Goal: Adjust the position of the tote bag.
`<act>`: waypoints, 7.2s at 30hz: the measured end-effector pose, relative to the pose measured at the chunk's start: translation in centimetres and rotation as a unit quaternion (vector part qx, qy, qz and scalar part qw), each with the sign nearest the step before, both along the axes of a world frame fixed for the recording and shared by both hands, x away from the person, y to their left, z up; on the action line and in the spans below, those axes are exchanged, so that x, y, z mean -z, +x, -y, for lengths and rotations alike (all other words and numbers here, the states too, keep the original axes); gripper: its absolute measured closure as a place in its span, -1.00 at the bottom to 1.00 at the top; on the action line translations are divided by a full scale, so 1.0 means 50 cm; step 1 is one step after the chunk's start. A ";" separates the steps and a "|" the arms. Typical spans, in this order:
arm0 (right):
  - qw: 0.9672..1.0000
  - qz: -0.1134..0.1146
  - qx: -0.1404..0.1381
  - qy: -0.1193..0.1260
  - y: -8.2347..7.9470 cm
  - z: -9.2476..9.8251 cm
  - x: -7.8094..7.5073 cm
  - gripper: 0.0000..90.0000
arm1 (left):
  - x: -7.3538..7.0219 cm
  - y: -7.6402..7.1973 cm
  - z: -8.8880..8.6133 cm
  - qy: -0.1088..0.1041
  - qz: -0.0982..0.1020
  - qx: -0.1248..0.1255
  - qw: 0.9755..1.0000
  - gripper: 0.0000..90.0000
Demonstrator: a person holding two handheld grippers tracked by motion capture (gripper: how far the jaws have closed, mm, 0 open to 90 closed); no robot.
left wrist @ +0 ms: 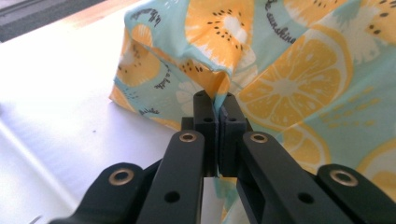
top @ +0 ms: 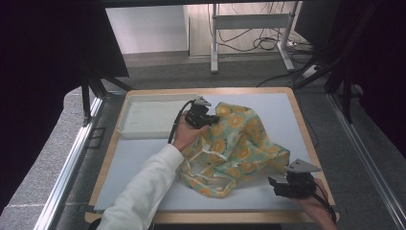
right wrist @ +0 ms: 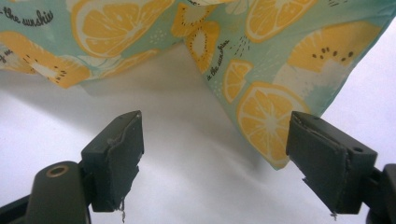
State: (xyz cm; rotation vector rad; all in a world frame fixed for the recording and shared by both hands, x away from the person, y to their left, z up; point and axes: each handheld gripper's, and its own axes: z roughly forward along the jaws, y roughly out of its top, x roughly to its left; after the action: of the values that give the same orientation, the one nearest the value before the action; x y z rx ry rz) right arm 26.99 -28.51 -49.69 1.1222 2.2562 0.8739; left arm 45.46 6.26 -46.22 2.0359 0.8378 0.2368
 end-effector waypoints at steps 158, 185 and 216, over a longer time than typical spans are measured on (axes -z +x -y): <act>0.995 -0.036 0.080 0.039 0.285 0.118 -0.101 -0.04 | 0.018 -0.152 -0.100 -0.039 -0.041 0.038 0.998 0.98; 0.993 -0.075 -0.062 0.061 0.016 -0.010 -0.053 -0.19 | 0.033 -0.153 -0.099 -0.029 -0.043 0.030 0.998 0.96; 0.991 -0.067 -0.106 0.048 -0.023 -0.075 -0.051 -0.23 | 0.027 -0.244 -0.150 -0.021 -0.018 0.027 0.999 0.07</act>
State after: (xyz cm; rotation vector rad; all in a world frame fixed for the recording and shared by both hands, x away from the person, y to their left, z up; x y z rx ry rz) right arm 25.83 -24.74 -47.12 1.0218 2.5023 1.0274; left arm 33.27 13.76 -47.59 2.0256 0.8025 0.1526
